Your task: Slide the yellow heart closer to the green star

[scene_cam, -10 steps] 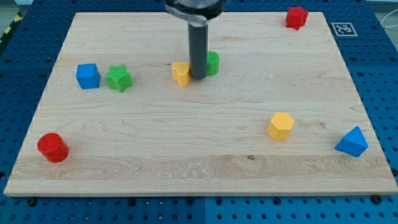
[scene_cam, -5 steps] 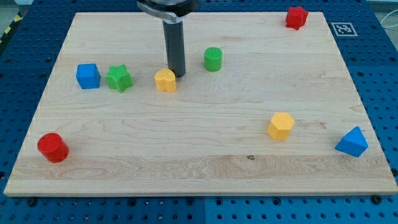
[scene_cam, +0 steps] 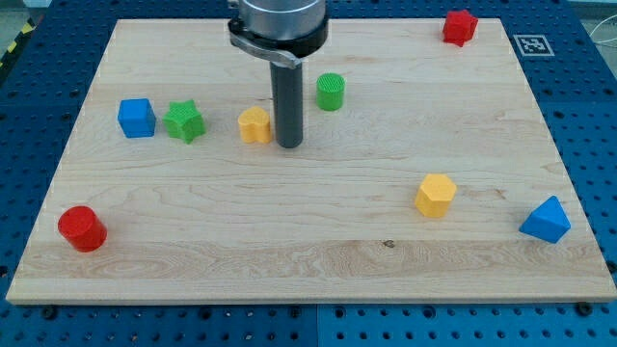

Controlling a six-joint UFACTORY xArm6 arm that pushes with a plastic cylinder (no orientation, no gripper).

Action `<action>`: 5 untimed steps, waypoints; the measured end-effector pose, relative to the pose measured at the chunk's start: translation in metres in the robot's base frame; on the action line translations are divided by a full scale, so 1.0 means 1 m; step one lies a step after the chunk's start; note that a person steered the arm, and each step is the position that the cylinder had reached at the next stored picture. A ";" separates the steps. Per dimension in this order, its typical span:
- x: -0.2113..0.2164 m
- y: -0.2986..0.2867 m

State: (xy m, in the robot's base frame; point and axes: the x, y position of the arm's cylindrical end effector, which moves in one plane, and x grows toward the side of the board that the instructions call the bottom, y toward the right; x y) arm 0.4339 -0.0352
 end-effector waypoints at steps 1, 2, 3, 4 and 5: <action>0.000 -0.007; 0.000 -0.015; 0.000 -0.019; 0.000 -0.022; 0.000 -0.022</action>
State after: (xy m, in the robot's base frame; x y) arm 0.4339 -0.0576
